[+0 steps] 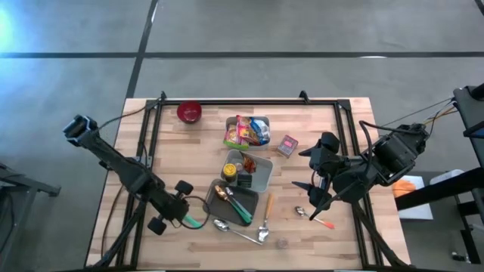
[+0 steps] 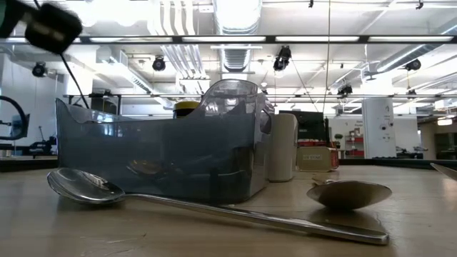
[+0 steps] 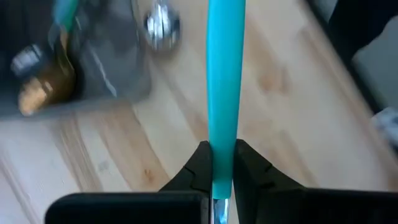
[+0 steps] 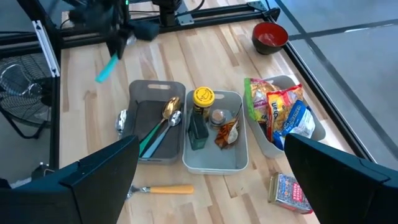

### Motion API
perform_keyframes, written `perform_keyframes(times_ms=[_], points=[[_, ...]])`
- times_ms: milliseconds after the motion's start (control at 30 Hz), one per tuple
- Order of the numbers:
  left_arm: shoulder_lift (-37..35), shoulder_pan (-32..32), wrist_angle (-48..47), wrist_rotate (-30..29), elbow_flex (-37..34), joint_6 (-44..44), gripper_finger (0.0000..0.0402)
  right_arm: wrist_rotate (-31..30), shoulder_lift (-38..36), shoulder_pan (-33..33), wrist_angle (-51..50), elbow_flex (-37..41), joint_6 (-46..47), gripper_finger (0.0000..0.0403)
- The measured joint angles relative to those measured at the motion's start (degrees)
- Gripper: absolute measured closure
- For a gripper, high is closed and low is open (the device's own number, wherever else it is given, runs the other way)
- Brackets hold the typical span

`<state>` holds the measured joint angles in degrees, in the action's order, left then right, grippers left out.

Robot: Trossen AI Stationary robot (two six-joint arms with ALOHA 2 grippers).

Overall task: Pick & Place Food Item
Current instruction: Put the light green spoon into the black bin

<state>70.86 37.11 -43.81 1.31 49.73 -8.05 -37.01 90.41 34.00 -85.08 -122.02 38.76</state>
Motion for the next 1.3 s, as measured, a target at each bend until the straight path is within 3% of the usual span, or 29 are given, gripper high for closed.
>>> perform_keyframes(times_ms=[167,333,700,1067,1300], points=[[-4.4,-2.7,0.8,-2.0,3.0,-1.3,0.0378,0.0,0.0,0.0,0.0,0.0,-0.3,0.0004],[-2.9,-8.1,1.2,-2.6,8.8,1.3,0.0378,0.0,0.0,0.0,0.0,0.0,-0.4,0.0004],[8.8,-18.0,1.2,0.0,20.1,18.9,0.0378,0.1,0.0,0.0,0.0,0.1,0.1,0.0004],[22.9,-22.4,8.0,4.9,20.5,39.6,0.0378,0.2,0.0,0.0,-0.1,0.5,0.1,0.0004],[28.4,-22.9,8.0,7.7,20.4,47.5,0.0378,0.1,0.0,0.0,0.0,1.2,0.3,0.0004]])
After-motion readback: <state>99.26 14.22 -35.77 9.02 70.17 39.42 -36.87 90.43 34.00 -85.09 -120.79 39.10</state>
